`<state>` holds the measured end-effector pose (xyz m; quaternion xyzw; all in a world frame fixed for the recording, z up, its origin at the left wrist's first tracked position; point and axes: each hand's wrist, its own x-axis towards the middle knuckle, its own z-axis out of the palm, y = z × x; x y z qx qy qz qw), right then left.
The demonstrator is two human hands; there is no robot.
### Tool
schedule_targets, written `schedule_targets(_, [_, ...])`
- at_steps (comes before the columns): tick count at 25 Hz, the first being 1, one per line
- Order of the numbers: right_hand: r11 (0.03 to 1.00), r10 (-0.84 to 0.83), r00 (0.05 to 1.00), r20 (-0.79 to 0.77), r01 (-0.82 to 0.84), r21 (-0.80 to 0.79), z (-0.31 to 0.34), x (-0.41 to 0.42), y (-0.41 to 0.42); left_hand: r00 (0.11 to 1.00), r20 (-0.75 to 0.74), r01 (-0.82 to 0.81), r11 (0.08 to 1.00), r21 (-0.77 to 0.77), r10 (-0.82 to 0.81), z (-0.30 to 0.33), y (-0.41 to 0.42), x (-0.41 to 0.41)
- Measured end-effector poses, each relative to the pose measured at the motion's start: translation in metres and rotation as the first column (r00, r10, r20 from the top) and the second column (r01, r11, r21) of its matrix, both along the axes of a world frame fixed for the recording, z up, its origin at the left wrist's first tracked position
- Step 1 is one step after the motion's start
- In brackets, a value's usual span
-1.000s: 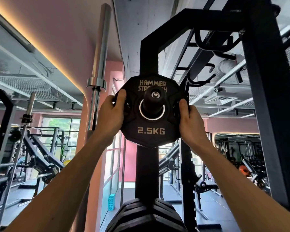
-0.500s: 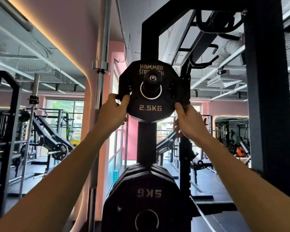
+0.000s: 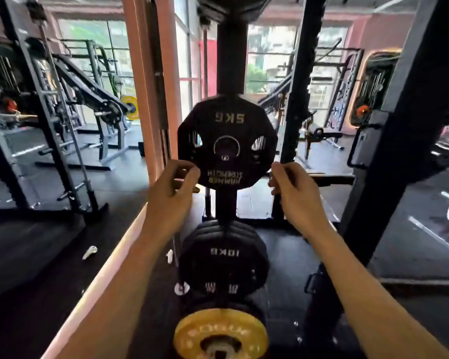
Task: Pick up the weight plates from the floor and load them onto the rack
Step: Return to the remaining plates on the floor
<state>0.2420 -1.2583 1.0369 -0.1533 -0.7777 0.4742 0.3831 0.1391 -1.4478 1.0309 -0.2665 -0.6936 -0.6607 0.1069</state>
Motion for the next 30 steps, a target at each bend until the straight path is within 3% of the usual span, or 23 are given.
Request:
schedule_targets(8, [0.984, -0.015, 0.946, 0.324, 0.072, -0.165, -0.178, 0.092, -0.072, 0.971, 0.238, 0.051, 0.951, -0.305, 0.024, -0.176, -0.072, 0.092])
schedule_targets(13, [0.94, -0.049, 0.871, 0.489, 0.206, -0.273, -0.253, 0.136, -0.117, 0.926, 0.376, 0.19, 0.845, -0.5, 0.014, -0.25, -0.121, 0.112])
schedule_targets(17, [0.861, -0.029, 0.75, 0.66, 0.354, -0.365, -0.308, 0.181, -0.163, 0.841, 0.541, 0.377, 0.713, -0.591, 0.003, -0.308, -0.163, 0.133])
schedule_targets(22, [0.679, 0.121, 0.577, 0.808, 0.545, -0.491, -0.372, 0.246, -0.211, 0.693, 0.72, 0.638, 0.438, -0.633, 0.032, -0.375, -0.195, 0.163])
schedule_targets(26, [0.51, 0.164, 0.51, 0.844, 0.689, -0.515, -0.411, 0.335, -0.246, 0.599, 0.801, 0.8, 0.065, -0.597, -0.01, -0.412, -0.198, 0.199])
schedule_targets(30, [0.312, 0.075, 0.515, 0.854, 0.801, -0.511, -0.429, 0.42, -0.273, 0.558, 0.826, 0.766, -0.336, -0.548, -0.077, -0.431, -0.176, 0.233])
